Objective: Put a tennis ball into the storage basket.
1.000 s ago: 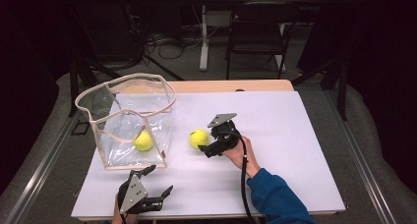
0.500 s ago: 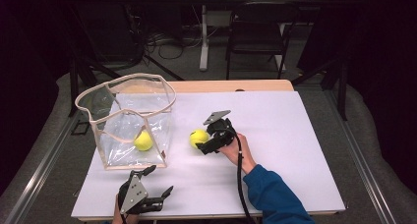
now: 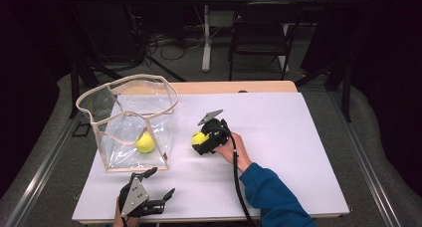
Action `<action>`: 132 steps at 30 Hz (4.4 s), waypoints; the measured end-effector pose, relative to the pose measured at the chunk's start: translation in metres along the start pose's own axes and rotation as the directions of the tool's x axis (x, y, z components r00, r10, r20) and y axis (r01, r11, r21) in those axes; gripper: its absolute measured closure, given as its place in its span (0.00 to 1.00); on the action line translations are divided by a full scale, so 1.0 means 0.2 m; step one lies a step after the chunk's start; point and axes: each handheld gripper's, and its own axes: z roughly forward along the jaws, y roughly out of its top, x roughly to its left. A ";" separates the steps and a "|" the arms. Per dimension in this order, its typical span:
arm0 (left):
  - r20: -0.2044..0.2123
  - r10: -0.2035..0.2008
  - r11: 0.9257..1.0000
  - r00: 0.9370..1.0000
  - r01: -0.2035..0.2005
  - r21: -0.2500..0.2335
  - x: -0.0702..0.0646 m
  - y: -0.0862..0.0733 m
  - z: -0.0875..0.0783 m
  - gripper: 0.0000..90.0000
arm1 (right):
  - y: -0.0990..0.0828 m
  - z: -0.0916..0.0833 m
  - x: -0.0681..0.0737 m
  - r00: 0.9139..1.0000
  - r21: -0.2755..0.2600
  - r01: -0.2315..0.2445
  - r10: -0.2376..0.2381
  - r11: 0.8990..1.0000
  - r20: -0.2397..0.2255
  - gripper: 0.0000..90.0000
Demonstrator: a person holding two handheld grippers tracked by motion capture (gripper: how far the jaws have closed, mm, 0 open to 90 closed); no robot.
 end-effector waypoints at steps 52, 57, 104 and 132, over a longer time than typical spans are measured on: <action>0.003 0.002 1.000 1.000 -0.002 0.001 0.00 0.00 0.00 0.18 | 0.00 0.04 -0.01 1.000 0.019 -0.022 0.022 1.000 0.001 0.29; 0.001 0.005 1.000 1.000 -0.005 0.003 0.00 0.00 0.00 0.18 | 0.00 0.01 0.00 1.000 0.005 -0.020 0.020 1.000 0.001 0.29; 0.008 0.005 1.000 1.000 -0.005 0.006 0.00 0.00 0.01 0.18 | 0.06 -0.12 0.03 1.000 -0.101 0.001 0.000 0.995 0.014 0.29; 0.012 0.005 1.000 1.000 -0.005 0.005 0.00 0.00 0.01 0.18 | 0.13 -0.24 0.05 0.999 -0.159 0.042 -0.036 0.986 0.037 0.29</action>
